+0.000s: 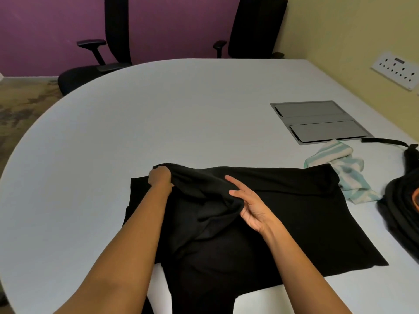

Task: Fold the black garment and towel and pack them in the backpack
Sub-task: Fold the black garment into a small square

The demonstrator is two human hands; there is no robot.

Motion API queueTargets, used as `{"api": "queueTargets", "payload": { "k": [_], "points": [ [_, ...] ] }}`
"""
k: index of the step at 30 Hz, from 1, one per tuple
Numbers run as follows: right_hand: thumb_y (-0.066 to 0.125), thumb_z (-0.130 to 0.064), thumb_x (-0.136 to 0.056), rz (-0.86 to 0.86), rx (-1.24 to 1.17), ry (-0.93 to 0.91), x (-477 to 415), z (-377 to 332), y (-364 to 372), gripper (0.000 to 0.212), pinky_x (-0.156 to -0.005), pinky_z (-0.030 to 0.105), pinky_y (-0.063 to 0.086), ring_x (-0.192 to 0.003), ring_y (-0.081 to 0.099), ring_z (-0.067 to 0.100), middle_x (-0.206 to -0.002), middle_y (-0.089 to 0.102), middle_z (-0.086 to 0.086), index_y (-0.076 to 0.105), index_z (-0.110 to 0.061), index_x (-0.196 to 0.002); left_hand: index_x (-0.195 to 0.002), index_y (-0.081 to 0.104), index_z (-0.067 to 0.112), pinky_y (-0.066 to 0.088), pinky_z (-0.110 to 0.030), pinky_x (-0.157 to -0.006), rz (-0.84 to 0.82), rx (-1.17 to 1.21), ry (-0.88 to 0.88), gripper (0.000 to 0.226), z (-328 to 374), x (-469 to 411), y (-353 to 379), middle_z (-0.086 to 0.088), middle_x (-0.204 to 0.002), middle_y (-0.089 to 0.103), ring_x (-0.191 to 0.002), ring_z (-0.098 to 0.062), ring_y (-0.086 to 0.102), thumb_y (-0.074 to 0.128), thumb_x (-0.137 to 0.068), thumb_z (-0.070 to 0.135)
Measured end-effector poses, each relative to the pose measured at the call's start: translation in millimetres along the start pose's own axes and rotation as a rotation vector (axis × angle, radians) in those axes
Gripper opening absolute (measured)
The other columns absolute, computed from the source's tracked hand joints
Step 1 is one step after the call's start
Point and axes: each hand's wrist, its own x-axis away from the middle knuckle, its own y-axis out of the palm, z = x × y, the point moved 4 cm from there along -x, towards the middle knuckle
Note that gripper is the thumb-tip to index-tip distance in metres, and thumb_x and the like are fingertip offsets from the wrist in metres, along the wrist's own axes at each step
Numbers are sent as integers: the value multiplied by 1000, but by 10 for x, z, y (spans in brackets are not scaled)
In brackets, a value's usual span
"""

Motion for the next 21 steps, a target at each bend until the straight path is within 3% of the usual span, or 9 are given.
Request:
{"api": "queueTargets", "payload": {
  "k": [4, 6, 8, 10, 12, 14, 16, 19, 21],
  "points": [
    [57, 6, -85, -49, 69, 63, 64, 59, 30, 48, -92, 31, 53, -112, 62, 25, -128, 60, 17, 57, -12, -129, -124, 50, -8, 49, -37, -81, -19, -162, 151, 39, 100, -148, -309, -20, -115, 57, -103, -36, 58, 47, -96, 19],
    [61, 0, -85, -60, 145, 105, 51, 156, 72, 48, -89, 30, 55, -115, 61, 24, -129, 58, 13, 54, -16, -131, -103, 57, -7, 51, -36, -68, -21, -204, 206, 28, 123, -180, -448, -22, -109, 61, -86, -34, 62, 49, -96, 19],
    [66, -19, -86, 26, 339, 140, 0, 306, 86, 52, -85, 28, 55, -113, 61, 20, -128, 55, 9, 46, -22, -134, -88, 55, -3, 55, -32, -57, -44, -180, 195, 24, 67, -212, -560, -22, -97, 66, -65, -26, 61, 46, -97, 17],
    [64, -39, -86, 190, 647, 116, -58, 451, 24, 60, -87, 24, 50, -112, 59, 17, -126, 55, 6, 36, -24, -137, -99, 54, -1, 56, -29, -53, -115, -167, 154, 20, -63, -200, -616, -17, -87, 64, -62, -22, 61, 44, -99, 17],
    [59, -38, -90, 404, 1000, -83, -69, 474, -60, 53, -92, 25, 43, -116, 52, 18, -125, 54, 2, 38, -19, -135, -107, 56, 3, 54, -30, -61, -109, -220, 171, 20, -217, -214, -653, -12, -84, 63, -64, -19, 60, 45, -99, 17],
    [57, -34, -92, 485, 1392, -501, 24, 385, 27, 39, -98, 30, 42, -115, 47, 16, -124, 51, -1, 49, -20, -128, -109, 59, 4, 53, -31, -68, -84, -266, 242, 22, -349, -211, -684, -11, -88, 63, -69, -19, 60, 45, -98, 16],
    [56, -39, -90, 147, 1595, -831, 133, 414, 356, 36, -96, 34, 43, -111, 50, 15, -120, 56, -3, 56, -21, -121, -108, 61, 8, 53, -36, -78, -77, -288, 317, 22, -427, -183, -676, -12, -95, 65, -80, -22, 61, 45, -97, 17],
    [55, -55, -83, -447, 1978, -815, 182, 843, 690, 60, -96, 33, 41, -114, 51, 17, -124, 58, -3, 48, -21, -132, -99, 61, 18, 51, -40, -89, -82, -385, 429, 18, -419, -107, -639, -10, -106, 66, -95, -27, 62, 44, -96, 21],
    [67, -50, -75, -552, 2186, -820, 153, 1092, 720, 62, -94, 30, 41, -106, 56, 17, -115, 63, -6, 53, -22, -130, -107, 63, 15, 49, -39, -91, -92, -429, 486, 23, -369, -63, -616, -9, -109, 65, -100, -27, 61, 44, -96, 23]
  ]
}}
